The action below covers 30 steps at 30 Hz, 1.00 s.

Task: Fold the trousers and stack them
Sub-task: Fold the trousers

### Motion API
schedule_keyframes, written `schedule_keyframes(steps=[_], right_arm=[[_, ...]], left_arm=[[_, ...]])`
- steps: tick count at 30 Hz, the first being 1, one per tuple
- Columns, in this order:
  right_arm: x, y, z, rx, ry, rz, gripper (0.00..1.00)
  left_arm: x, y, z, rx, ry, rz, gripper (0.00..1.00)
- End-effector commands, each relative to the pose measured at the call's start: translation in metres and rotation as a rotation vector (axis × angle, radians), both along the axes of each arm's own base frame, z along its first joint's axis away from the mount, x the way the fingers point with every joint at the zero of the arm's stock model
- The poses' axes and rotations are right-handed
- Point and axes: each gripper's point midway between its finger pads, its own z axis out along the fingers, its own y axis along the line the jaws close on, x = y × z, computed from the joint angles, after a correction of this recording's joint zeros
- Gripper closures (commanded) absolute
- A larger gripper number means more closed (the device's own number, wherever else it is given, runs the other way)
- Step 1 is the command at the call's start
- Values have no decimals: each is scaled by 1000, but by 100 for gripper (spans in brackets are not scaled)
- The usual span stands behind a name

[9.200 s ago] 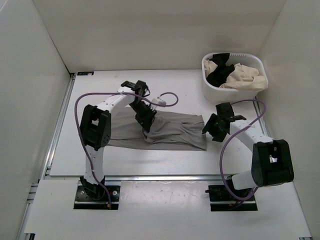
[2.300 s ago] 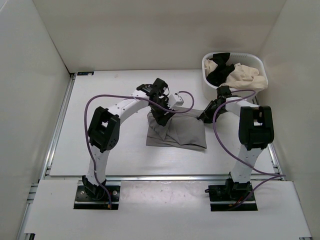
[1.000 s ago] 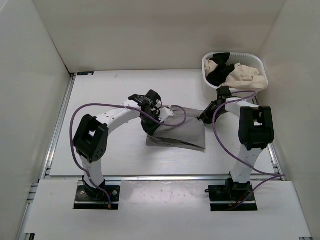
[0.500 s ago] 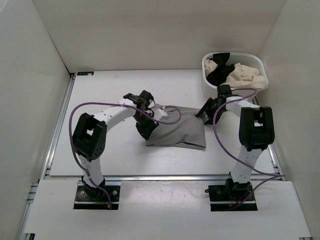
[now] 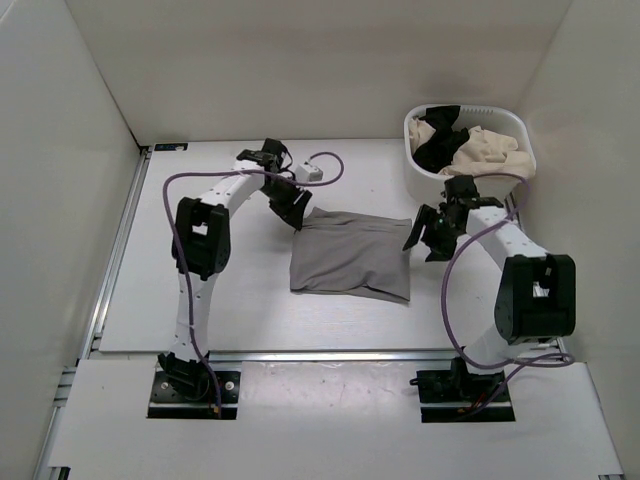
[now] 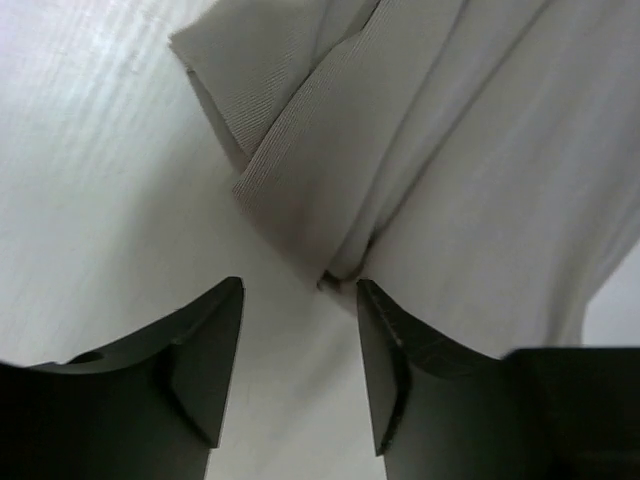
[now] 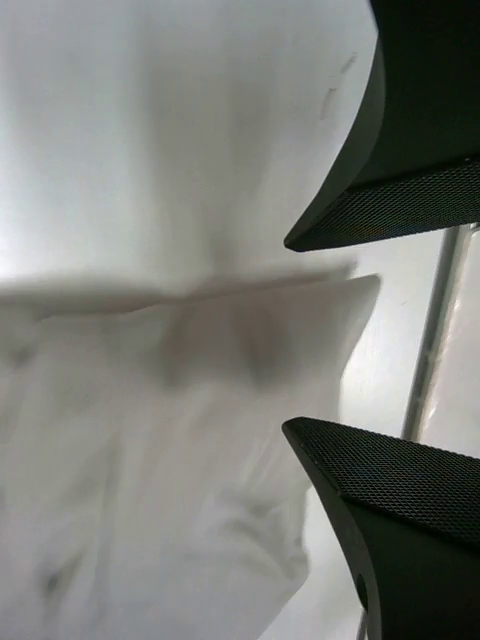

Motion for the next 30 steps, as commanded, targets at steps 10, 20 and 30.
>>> schedule_keyframes(steps=[10, 20, 30], right_arm=[[-82, 17, -48, 110, 180, 77, 30], [-55, 20, -60, 106, 201, 166, 100], [-39, 21, -61, 140, 197, 236, 100]], left_arm=[[-17, -26, -9, -101, 74, -42, 72], [10, 12, 7, -100, 52, 170, 86], [25, 30, 21, -92, -4, 222, 86]])
